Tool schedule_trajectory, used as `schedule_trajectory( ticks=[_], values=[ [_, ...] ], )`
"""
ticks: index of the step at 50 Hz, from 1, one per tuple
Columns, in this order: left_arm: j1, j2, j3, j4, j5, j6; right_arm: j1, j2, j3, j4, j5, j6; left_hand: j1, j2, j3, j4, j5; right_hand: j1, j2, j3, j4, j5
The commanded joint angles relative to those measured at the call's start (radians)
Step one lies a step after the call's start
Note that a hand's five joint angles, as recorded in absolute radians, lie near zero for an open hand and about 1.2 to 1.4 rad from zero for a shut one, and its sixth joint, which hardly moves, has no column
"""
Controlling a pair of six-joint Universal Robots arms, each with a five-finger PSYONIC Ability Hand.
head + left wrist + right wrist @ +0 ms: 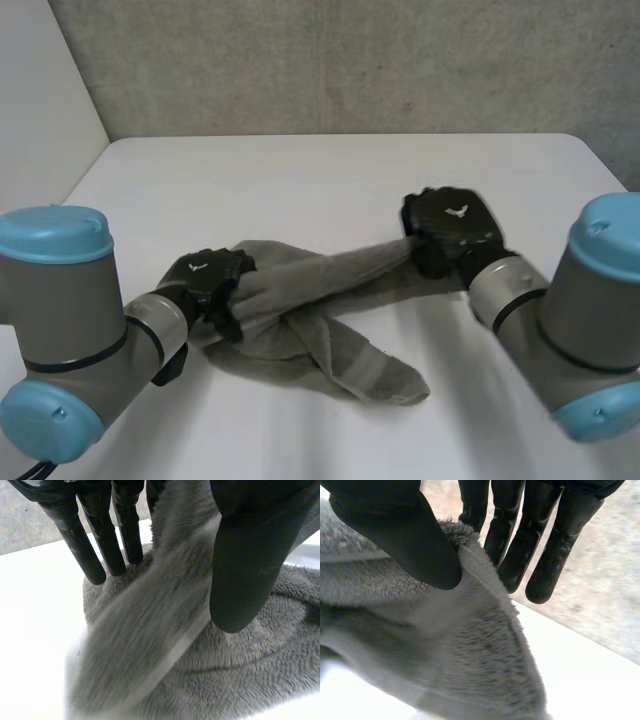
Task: Fold the towel.
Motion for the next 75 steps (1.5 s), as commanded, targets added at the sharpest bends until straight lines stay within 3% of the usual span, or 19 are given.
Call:
schedule_trajectory(
  ticks=[1,25,35,37,38,39,46,50,53,55,59,63,70,75],
  values=[
    [0.01,0.035,-0.052,0.004,0.0,0.0,-0.128,0.011,-0.013,0.001,0.018,-0.064,-0.016,-0.007,-0.011,-0.009,-0.008,0.421,0.218,0.215,0.206,0.245],
    [-0.013,-0.033,-0.077,0.16,0.002,-0.034,-0.245,-0.019,0.08,-0.004,0.005,-0.133,0.005,0.014,0.009,0.012,0.012,0.421,0.218,0.215,0.206,0.245],
    [-0.024,-0.082,-0.069,0.281,0.04,-0.063,-0.284,-0.085,0.146,-0.002,-0.005,-0.213,0.339,0.349,0.344,0.346,0.347,0.421,0.218,0.215,0.206,0.245],
    [-0.024,-0.105,-0.066,0.309,0.08,-0.061,-0.284,-0.087,0.145,0.0,-0.005,-0.222,0.654,0.664,0.659,0.661,0.662,0.421,0.218,0.215,0.206,0.245],
    [-0.024,-0.105,-0.066,0.309,0.08,-0.061,-0.282,-0.087,0.14,-0.002,-0.005,-0.231,0.657,0.666,0.661,0.663,0.664,0.421,0.218,0.215,0.206,0.245],
    [-0.024,-0.116,-0.06,0.322,0.097,-0.06,-0.279,-0.085,0.129,0.0,-0.005,-0.246,0.86,0.869,0.864,0.866,0.867,0.421,0.218,0.215,0.206,0.245],
    [-0.018,-0.14,0.03,0.349,0.106,-0.057,-0.261,-0.059,0.033,-0.016,0.001,-0.341,0.862,0.871,0.866,0.869,0.869,0.421,0.218,0.215,0.206,0.245],
    [-0.007,-0.128,0.212,0.355,0.092,-0.038,-0.241,-0.012,-0.09,-0.027,0.005,-0.385,0.862,0.871,0.866,0.869,0.869,0.421,0.218,0.215,0.206,0.245],
    [-0.002,-0.111,0.367,0.394,0.039,0.0,-0.193,0.017,-0.236,-0.066,0.012,-0.386,0.862,0.871,0.866,0.869,0.869,0.421,0.218,0.215,0.206,0.245],
    [-0.001,-0.093,0.444,0.43,-0.003,0.032,-0.166,0.027,-0.363,-0.179,0.027,-0.386,0.862,0.871,0.866,0.869,0.869,0.421,0.218,0.215,0.206,0.245],
    [0.001,-0.051,0.608,0.566,-0.09,0.185,-0.152,0.022,-0.441,-0.36,0.048,-0.391,0.862,0.871,0.866,0.869,0.869,0.421,0.218,0.215,0.206,0.245],
    [0.001,-0.025,0.639,0.622,-0.097,0.277,-0.144,0.011,-0.455,-0.568,0.061,-0.389,0.862,0.871,0.866,0.869,0.869,0.421,0.218,0.215,0.206,0.245],
    [0.007,0.044,0.451,0.582,-0.107,0.338,-0.138,0.002,-0.319,-0.531,0.047,-0.377,0.862,0.871,0.866,0.869,0.869,0.421,0.218,0.215,0.206,0.245],
    [0.025,0.067,0.114,0.582,-0.107,0.341,-0.149,0.001,-0.129,-0.513,-0.007,-0.345,0.862,0.871,0.866,0.869,0.869,0.421,0.218,0.215,0.206,0.245]
  ],
)
